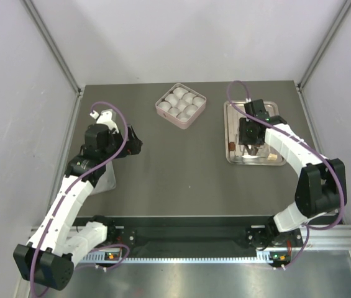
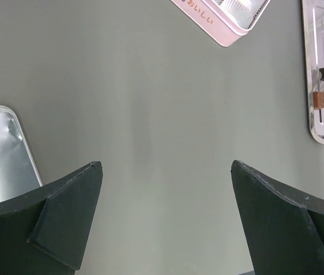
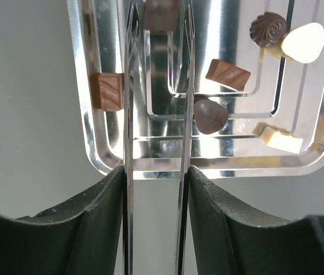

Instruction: Pack the chocolate

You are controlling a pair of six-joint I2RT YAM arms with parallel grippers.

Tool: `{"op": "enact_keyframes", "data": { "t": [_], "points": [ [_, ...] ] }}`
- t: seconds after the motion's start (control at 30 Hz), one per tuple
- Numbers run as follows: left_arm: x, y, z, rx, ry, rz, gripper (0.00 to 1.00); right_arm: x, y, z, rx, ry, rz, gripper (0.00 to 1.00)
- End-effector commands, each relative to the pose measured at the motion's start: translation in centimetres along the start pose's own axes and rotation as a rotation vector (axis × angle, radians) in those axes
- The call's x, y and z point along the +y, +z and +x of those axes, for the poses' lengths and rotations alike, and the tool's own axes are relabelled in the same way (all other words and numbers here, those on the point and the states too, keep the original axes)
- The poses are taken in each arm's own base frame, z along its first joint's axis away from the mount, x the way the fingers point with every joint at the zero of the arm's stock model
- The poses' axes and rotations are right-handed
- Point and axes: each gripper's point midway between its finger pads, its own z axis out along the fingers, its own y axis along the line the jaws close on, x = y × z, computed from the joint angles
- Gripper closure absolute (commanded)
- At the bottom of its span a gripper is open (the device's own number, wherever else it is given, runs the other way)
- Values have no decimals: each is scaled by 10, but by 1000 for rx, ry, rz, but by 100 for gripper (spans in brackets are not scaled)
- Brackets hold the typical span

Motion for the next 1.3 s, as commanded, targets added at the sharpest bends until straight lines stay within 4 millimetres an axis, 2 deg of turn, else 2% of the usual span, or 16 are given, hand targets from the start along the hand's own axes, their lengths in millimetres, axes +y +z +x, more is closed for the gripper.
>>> {"op": "enact_keyframes", "data": {
  "t": [0.0,0.4,0.6,0.7,0.8,0.87,0.97,1.07,1.17,1.2,1.27],
  "points": [
    [-5,2,-9,-35,21,26,1,-3,2,-11,-45,36,-2,55],
    [-5,3,-7,-30,21,26,1,0,10,-8,-35,46,-43,56],
    [-5,2,-9,-35,21,26,1,3,6,-11,-43,50,-64,64],
    [-6,1,-9,-35,22,29,1,5,-6,-25,-74,46,-74,70],
    [-6,1,-9,-37,21,30,1,6,-15,-33,-82,40,-81,73],
    [-6,0,-9,-41,21,31,1,11,-25,-47,-113,41,-96,73],
    [-7,-1,-10,-45,20,35,1,23,-38,-65,-149,34,-135,73],
    [-8,-3,-11,-49,20,41,1,45,-51,-88,-194,17,-188,74],
    [-7,-3,-11,-52,20,38,1,80,-63,-114,-250,-20,-253,74],
    [-7,-4,-11,-53,20,39,1,101,-67,-127,-279,-45,-285,74],
    [-7,-4,-11,-53,19,40,1,126,-73,-144,-330,-72,-324,74]
  ]
}}
